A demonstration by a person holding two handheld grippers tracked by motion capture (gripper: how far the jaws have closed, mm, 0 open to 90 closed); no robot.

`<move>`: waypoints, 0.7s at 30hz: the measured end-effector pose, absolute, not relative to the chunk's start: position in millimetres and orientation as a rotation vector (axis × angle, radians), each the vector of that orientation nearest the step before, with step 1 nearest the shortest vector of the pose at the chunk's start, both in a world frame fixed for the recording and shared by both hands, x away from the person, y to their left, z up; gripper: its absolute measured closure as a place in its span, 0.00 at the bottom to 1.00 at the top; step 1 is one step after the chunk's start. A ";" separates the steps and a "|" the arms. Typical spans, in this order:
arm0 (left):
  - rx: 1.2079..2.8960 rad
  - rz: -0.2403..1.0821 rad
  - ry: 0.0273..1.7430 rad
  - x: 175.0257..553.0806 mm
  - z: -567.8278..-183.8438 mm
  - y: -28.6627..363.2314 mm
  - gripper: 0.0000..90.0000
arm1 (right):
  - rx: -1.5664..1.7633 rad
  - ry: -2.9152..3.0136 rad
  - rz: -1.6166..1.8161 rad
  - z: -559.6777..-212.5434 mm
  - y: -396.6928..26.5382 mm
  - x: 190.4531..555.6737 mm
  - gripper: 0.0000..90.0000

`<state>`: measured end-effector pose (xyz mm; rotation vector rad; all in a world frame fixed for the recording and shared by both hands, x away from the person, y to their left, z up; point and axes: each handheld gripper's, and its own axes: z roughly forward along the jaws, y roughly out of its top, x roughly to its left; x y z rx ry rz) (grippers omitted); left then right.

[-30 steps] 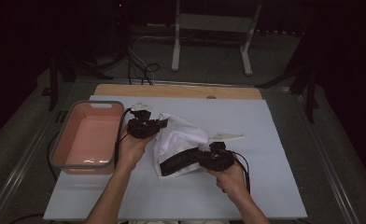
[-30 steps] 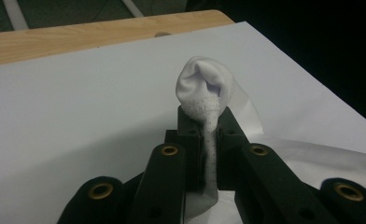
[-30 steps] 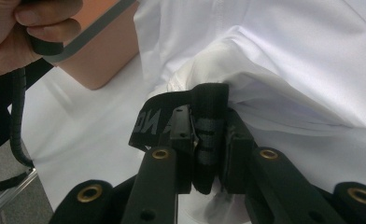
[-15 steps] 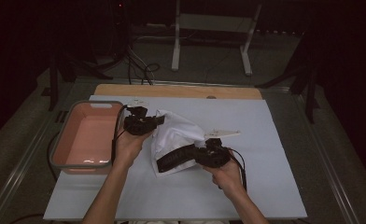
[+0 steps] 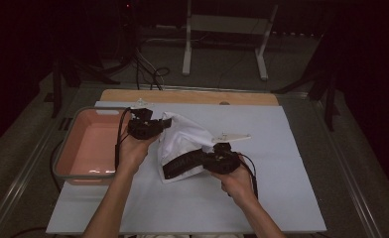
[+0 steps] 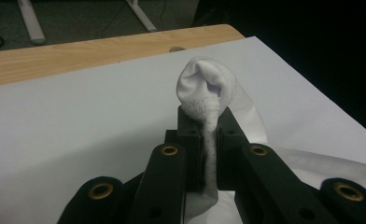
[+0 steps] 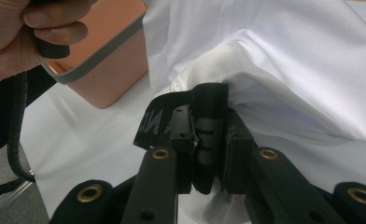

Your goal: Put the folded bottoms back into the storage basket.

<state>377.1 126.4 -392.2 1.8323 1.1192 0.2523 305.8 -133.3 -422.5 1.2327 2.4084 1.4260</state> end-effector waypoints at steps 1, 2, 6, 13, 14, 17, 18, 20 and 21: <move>1.831 0.252 1.122 377.4 -391.8 127.1 0.94 | 1.229 2.409 1.427 -422.5 -132.8 306.2 0.88; 1.833 0.252 1.122 377.8 -391.5 127.9 0.94 | 1.228 2.409 1.425 -422.2 -132.0 306.5 0.88; 1.823 0.253 1.126 379.0 -389.7 130.0 0.94 | 1.226 2.410 1.430 -420.4 -129.2 307.8 0.88; 1.804 0.257 1.131 382.2 -386.0 133.3 0.94 | 1.212 2.405 1.447 -415.7 -123.6 309.3 0.88; 1.801 0.256 1.133 382.5 -385.4 133.5 0.94 | 1.214 2.405 1.448 -415.0 -122.8 309.3 0.88; 1.794 0.258 1.135 383.3 -384.0 135.4 0.94 | 1.207 2.404 1.456 -413.9 -121.0 310.3 0.88; 1.793 0.258 1.136 383.5 -383.6 135.7 0.94 | 1.216 2.401 1.457 -413.1 -120.1 310.4 0.88; 1.794 0.262 1.137 384.1 -382.6 137.0 0.94 | 1.205 2.401 1.460 -412.6 -119.5 311.4 0.88; 1.789 0.263 1.139 384.4 -382.2 137.2 0.94 | 1.215 2.397 1.467 -411.9 -118.3 311.3 0.88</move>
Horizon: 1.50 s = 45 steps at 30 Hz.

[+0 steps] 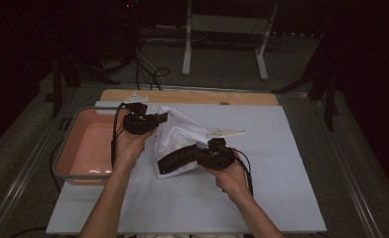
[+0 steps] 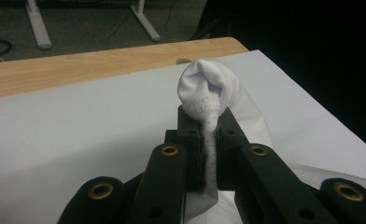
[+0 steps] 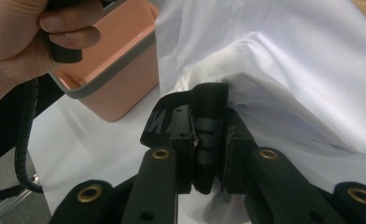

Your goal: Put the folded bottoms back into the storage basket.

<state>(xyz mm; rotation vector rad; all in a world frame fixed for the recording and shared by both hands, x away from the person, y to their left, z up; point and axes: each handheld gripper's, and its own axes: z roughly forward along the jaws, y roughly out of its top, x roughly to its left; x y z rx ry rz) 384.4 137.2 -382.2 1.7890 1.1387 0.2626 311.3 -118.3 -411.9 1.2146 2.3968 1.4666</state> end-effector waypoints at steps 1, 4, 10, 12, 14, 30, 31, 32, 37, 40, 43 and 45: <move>1.792 0.264 1.140 384.6 -381.4 138.0 0.94 | 1.203 2.399 1.465 -411.3 -118.0 311.9 0.88; 1.787 0.268 1.139 385.6 -379.2 139.2 0.94 | 1.198 2.395 1.471 -408.7 -115.0 313.0 0.88; 1.786 0.279 1.136 386.6 -373.5 141.6 0.94 | 1.188 2.389 1.490 -404.9 -108.7 314.9 0.88; 1.784 0.284 1.136 386.8 -371.8 142.8 0.94 | 1.188 2.390 1.491 -403.9 -106.9 315.6 0.88; 1.783 0.285 1.135 387.0 -371.1 143.6 0.94 | 1.182 2.388 1.497 -403.7 -105.9 316.2 0.88; 1.761 0.304 1.134 387.5 -361.7 149.4 0.94 | 1.158 2.384 1.526 -395.2 -90.1 322.1 0.88; 1.755 0.305 1.135 387.6 -361.1 149.8 0.94 | 1.157 2.384 1.524 -394.3 -89.3 322.4 0.88; 1.753 0.307 1.135 387.5 -360.3 150.3 0.94 | 1.159 2.380 1.531 -393.5 -88.2 322.8 0.88; 1.748 0.318 1.139 387.8 -356.9 153.6 0.94 | 1.142 2.379 1.538 -391.2 -83.7 324.3 0.88; 1.742 0.324 1.143 388.3 -354.8 156.7 0.94 | 1.140 2.379 1.541 -391.1 -81.9 325.1 0.88; 1.734 0.329 1.149 389.1 -352.4 159.8 0.94 | 1.137 2.376 1.550 -390.1 -80.2 326.2 0.88; 1.733 0.336 1.145 389.8 -350.5 161.1 0.94 | 1.137 2.369 1.565 -388.6 -79.2 326.9 0.88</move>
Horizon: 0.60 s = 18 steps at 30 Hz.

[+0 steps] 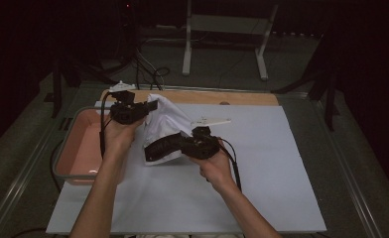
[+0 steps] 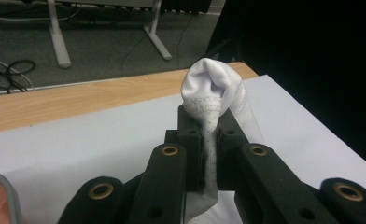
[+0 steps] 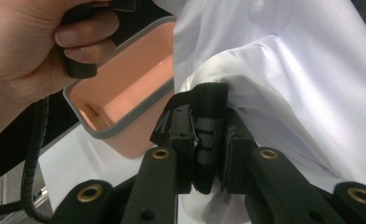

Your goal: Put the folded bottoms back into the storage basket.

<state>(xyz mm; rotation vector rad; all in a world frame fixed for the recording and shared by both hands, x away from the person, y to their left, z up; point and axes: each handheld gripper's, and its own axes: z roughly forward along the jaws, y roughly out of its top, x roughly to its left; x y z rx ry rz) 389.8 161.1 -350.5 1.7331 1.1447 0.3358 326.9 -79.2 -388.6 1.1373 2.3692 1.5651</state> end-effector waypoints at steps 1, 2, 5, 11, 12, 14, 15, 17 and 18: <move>1.734 0.339 1.142 390.3 -349.2 161.7 0.94 | 1.142 2.368 1.567 -387.4 -78.7 327.0 0.88; 1.733 0.341 1.142 390.6 -348.5 162.0 0.94 | 1.140 2.366 1.570 -386.0 -77.9 327.1 0.88; 1.725 0.345 1.140 391.7 -346.1 163.3 0.95 | 1.142 2.358 1.587 -383.1 -76.0 327.7 0.88; 1.715 0.360 1.142 392.7 -340.8 167.1 0.94 | 1.134 2.357 1.604 -377.8 -73.3 329.9 0.88; 1.714 0.364 1.142 392.9 -339.6 167.9 0.95 | 1.137 2.350 1.617 -376.9 -72.8 329.9 0.88; 1.711 0.372 1.138 393.0 -336.9 169.5 0.95 | 1.128 2.343 1.628 -373.9 -72.3 330.2 0.88; 1.707 0.376 1.138 393.2 -335.8 170.0 0.95 | 1.128 2.343 1.628 -373.9 -72.3 330.2 0.88; 1.706 0.381 1.138 393.4 -333.6 170.9 0.94 | 1.131 2.333 1.646 -372.9 -70.9 330.7 0.88; 1.704 0.385 1.138 393.6 -332.7 171.3 0.94 | 1.126 2.340 1.639 -372.1 -70.4 331.0 0.88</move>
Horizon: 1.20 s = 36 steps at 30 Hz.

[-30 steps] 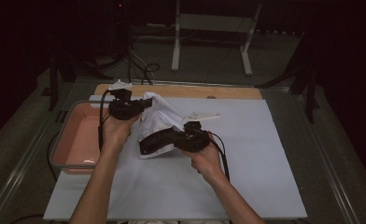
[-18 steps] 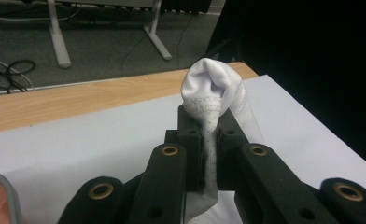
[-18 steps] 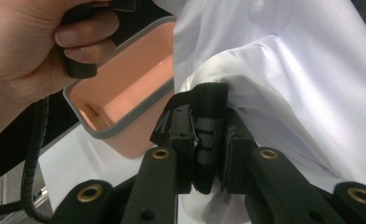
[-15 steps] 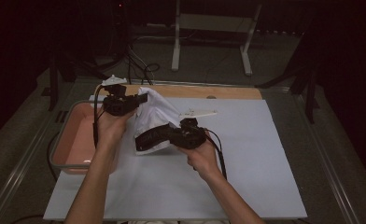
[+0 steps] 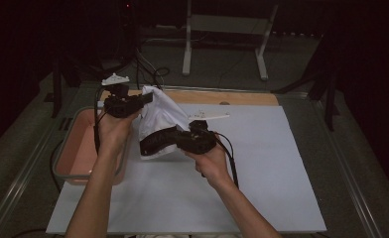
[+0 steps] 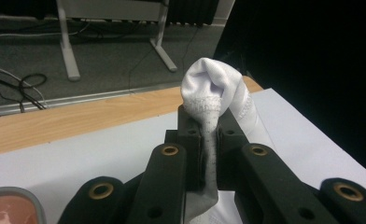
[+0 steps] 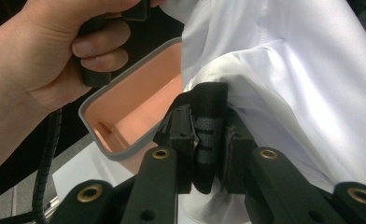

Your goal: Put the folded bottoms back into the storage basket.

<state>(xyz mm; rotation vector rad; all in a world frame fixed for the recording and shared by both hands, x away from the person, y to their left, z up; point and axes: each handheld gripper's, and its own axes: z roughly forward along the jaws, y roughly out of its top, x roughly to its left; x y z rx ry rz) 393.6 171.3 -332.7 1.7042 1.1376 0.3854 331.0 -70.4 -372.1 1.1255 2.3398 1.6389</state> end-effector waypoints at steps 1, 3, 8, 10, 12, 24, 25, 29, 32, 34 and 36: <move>1.704 0.388 1.137 393.8 -332.0 171.8 0.95 | 1.128 2.336 1.647 -371.5 -69.2 331.2 0.88; 1.702 0.391 1.138 394.2 -330.8 172.9 0.94 | 1.128 2.331 1.653 -368.8 -66.5 331.6 0.88; 1.695 0.403 1.145 395.1 -327.4 176.0 0.94 | 1.121 2.322 1.666 -367.1 -63.4 333.4 0.88; 1.685 0.406 1.148 395.2 -325.7 177.8 0.94 | 1.112 2.319 1.676 -366.6 -63.0 334.7 0.88; 1.674 0.406 1.151 395.9 -324.2 178.7 0.94 | 1.106 2.316 1.682 -365.9 -62.0 335.4 0.88; 1.658 0.427 1.154 397.3 -314.7 183.3 0.94 | 1.074 2.304 1.698 -354.5 -53.0 341.2 0.88; 1.657 0.430 1.155 397.2 -313.6 184.1 0.94 | 1.074 2.304 1.698 -354.5 -53.0 341.2 0.88; 1.657 0.444 1.153 396.2 -309.3 185.9 0.94 | 1.060 2.313 1.698 -350.2 -48.9 342.3 0.88; 1.652 0.451 1.154 395.7 -306.6 187.2 0.94 | 1.053 2.317 1.711 -348.8 -46.1 343.2 0.88; 1.649 0.455 1.155 395.6 -305.5 188.5 0.94 | 1.049 2.321 1.717 -348.0 -44.0 343.7 0.88; 1.650 0.458 1.158 395.5 -305.0 190.2 0.94 | 1.040 2.328 1.712 -347.1 -41.7 344.2 0.88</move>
